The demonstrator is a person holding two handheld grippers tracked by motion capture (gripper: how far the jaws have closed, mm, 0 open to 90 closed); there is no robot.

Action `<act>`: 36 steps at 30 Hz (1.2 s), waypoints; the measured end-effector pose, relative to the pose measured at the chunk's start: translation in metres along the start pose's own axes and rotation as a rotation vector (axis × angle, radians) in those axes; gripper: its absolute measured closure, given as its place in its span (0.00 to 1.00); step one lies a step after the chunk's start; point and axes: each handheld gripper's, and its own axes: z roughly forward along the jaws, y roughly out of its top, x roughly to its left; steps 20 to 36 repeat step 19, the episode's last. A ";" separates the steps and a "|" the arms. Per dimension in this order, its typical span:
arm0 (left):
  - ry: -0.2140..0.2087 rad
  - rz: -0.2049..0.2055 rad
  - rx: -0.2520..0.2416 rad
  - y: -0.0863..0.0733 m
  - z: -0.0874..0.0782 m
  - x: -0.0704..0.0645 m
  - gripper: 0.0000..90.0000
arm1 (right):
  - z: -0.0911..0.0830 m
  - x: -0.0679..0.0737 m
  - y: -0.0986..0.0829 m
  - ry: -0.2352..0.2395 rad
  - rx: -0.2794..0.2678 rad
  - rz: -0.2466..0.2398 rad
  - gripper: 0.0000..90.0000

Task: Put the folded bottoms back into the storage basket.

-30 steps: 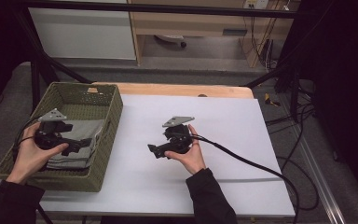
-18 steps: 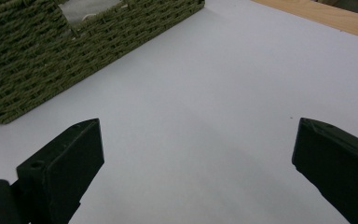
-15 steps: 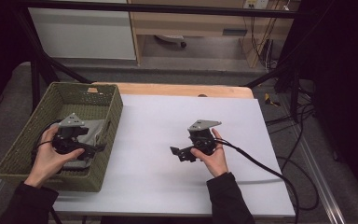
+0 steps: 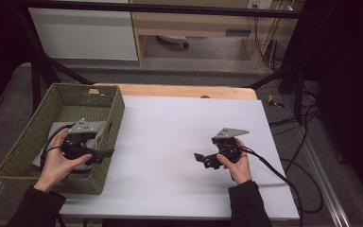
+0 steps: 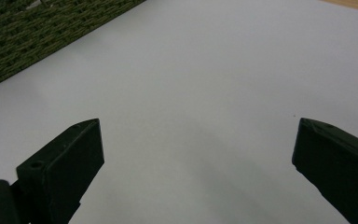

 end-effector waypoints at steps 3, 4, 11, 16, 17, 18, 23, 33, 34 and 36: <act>-0.005 0.000 0.002 -0.001 0.003 -0.001 0.03 | -0.006 -0.008 -0.008 -0.012 -0.003 0.015 0.03; -0.007 0.001 0.002 -0.001 0.004 -0.002 0.03 | -0.009 -0.010 -0.011 -0.014 -0.004 0.030 0.03; -0.013 0.012 0.004 -0.001 0.008 -0.004 0.03 | -0.020 -0.021 -0.023 -0.040 -0.009 0.033 0.03; -0.014 0.018 0.007 -0.002 0.008 -0.004 0.03 | -0.026 -0.026 -0.030 -0.042 -0.014 0.047 0.02; -0.014 0.018 0.008 -0.002 0.008 -0.004 0.03 | -0.027 -0.026 -0.031 -0.041 -0.016 0.048 0.02; -0.012 0.018 0.009 -0.002 0.008 -0.004 0.03 | -0.027 -0.027 -0.031 -0.038 -0.021 0.050 0.02; -0.012 0.018 0.010 -0.002 0.008 -0.004 0.03 | -0.028 -0.027 -0.031 -0.039 -0.023 0.051 0.02; -0.012 0.018 0.010 -0.002 0.008 -0.004 0.03 | -0.028 -0.027 -0.031 -0.039 -0.023 0.051 0.02; -0.012 0.018 0.010 -0.002 0.008 -0.004 0.03 | -0.028 -0.027 -0.031 -0.039 -0.023 0.051 0.02; -0.012 0.018 0.010 -0.002 0.008 -0.004 0.03 | -0.028 -0.027 -0.031 -0.039 -0.023 0.051 0.02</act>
